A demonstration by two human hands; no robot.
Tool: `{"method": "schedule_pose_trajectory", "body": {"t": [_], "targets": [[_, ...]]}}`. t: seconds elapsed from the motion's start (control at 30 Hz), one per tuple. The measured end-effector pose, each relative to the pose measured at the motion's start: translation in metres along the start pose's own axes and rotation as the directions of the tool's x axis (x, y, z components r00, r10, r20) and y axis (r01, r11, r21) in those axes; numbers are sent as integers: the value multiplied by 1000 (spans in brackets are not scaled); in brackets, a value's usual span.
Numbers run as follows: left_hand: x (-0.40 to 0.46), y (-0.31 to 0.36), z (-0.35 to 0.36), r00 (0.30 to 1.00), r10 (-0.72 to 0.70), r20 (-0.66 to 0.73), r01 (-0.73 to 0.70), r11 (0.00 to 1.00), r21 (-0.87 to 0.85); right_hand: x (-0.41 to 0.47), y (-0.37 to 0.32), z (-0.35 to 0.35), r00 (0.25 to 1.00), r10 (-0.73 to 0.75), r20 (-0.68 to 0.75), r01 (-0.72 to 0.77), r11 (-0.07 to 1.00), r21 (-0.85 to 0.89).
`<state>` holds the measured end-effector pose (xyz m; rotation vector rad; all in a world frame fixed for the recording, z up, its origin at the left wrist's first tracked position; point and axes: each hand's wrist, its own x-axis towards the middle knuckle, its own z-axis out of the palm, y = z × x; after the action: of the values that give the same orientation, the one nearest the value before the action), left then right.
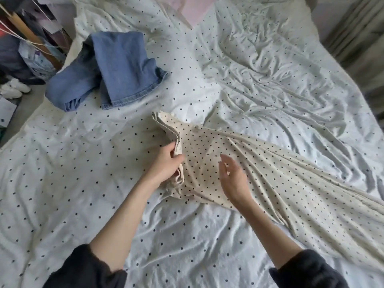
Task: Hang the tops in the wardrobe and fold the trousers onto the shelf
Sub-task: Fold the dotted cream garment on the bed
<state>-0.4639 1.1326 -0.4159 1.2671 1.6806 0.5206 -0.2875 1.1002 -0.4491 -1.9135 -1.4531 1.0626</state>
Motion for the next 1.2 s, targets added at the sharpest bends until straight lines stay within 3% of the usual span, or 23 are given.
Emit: {"method": "schedule_pose_trajectory", "body": {"t": [0.03, 0.1, 0.17, 0.23, 0.33, 0.43, 0.5, 0.57, 0.63, 0.7, 0.8, 0.83, 0.87, 0.93, 0.97, 1.03, 1.1, 1.13, 1.2], "targets": [[-2, 10, 19, 997, 65, 37, -68, 994, 91, 0, 3, -16, 989, 134, 55, -141, 979, 150], [-13, 30, 60, 970, 184, 161, -226, 925, 306, 0, 14, -45, 932, 306, 194, -361, 827, 431], [-25, 33, 103, 929, 192, 317, -317, 854, 413, -2, 26, -65, 903, 366, 223, -427, 726, 539], [-28, 22, 131, 891, 210, 403, -406, 767, 498, -2, 35, -71, 910, 367, 192, -412, 752, 515], [-30, 9, 133, 863, 310, 399, -493, 693, 527, 6, 38, -67, 953, 287, 98, -303, 901, 311], [-40, -1, 111, 873, 411, 262, -485, 785, 386, 23, 29, -53, 997, 81, -20, -82, 990, -114], [-39, -18, 92, 923, 376, 87, -384, 871, 306, 35, 17, -41, 991, -132, 7, 123, 906, -404], [-29, -42, 76, 959, 273, -78, -244, 933, 264, 49, 4, -29, 961, -214, 175, 276, 771, -574], [-23, -56, 67, 986, 120, -117, -96, 976, 196, 62, -3, -18, 920, -167, 354, 377, 623, -686], [-20, -65, 64, 994, -72, -83, 73, 997, 5, 75, -5, -7, 905, -84, 418, 391, 553, -736], [-18, -67, 68, 972, -234, 6, 228, 942, -248, 91, -6, 1, 931, -176, 319, 363, 511, -779], [-17, -69, 70, 968, -251, 18, 247, 935, -255, 94, -8, 2, 936, -241, 258, 351, 547, -760], [-16, -70, 70, 966, -258, 26, 257, 938, -232, 97, -14, 0, 951, -262, 165, 300, 653, -695], [-14, -75, 70, 962, -266, 67, 274, 941, -197, 105, -24, -6, 996, -83, -20, 66, 902, -426], [-15, -75, 67, 955, -274, 110, 291, 937, -195, 111, -25, -13, 994, 70, -78, -88, 963, -253], [-15, -76, 60, 932, -298, 204, 334, 926, -175, 121, -24, -31, 933, 334, -137, -335, 942, 14], [-14, -75, 53, 905, -320, 279, 367, 920, -138, 119, -18, -40, 890, 426, -159, -421, 905, 68], [-12, -76, 50, 904, -316, 287, 358, 928, -106, 115, -14, -38, 902, 377, -208, -384, 923, 9], [-4, -71, 47, 928, -285, 240, 309, 949, -68, 101, -3, -29, 928, 42, -369, -158, 944, -289]]}}
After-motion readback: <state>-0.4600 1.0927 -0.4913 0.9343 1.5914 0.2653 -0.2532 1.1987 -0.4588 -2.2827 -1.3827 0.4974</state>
